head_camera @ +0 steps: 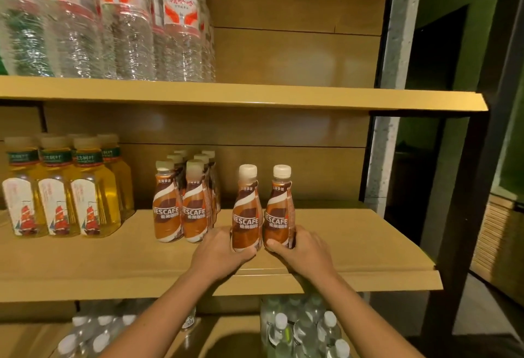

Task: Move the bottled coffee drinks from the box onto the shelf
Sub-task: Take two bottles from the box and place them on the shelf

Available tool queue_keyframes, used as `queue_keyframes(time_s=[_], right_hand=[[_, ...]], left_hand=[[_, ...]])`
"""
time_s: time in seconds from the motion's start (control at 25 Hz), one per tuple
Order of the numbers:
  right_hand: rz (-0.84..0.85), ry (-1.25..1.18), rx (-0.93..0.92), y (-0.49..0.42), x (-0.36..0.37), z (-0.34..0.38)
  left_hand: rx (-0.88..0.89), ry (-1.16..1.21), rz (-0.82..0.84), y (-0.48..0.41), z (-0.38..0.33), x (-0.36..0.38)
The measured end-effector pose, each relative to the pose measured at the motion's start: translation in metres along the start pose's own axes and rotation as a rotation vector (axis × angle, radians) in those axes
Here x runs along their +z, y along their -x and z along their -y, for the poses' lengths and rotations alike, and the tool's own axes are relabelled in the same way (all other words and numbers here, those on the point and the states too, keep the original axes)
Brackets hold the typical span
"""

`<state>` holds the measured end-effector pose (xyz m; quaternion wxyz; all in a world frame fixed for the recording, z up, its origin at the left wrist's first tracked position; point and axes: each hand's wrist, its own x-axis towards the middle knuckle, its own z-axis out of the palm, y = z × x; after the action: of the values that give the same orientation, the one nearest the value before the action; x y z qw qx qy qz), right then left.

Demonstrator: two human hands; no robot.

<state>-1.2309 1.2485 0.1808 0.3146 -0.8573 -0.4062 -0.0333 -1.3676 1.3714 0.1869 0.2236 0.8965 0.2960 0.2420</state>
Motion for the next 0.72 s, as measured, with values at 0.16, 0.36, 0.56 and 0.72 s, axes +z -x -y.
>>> queue_keyframes(time_s=[0.16,0.36,0.56,0.72], right_hand=[[0.032,0.185,-0.027,-0.004,0.0,-0.003],[0.123,0.238,-0.02,-0.025,-0.002,-0.009],[0.166,0.269,0.012,-0.059,0.005,-0.012],[0.187,0.227,0.046,-0.083,0.014,-0.013]], left_hand=[[-0.006,-0.173,-0.057,-0.017,0.008,0.016],[-0.024,-0.151,-0.074,-0.046,0.008,0.036],[-0.048,-0.124,-0.071,-0.074,0.014,0.042],[-0.078,-0.153,-0.015,-0.097,0.022,0.047]])
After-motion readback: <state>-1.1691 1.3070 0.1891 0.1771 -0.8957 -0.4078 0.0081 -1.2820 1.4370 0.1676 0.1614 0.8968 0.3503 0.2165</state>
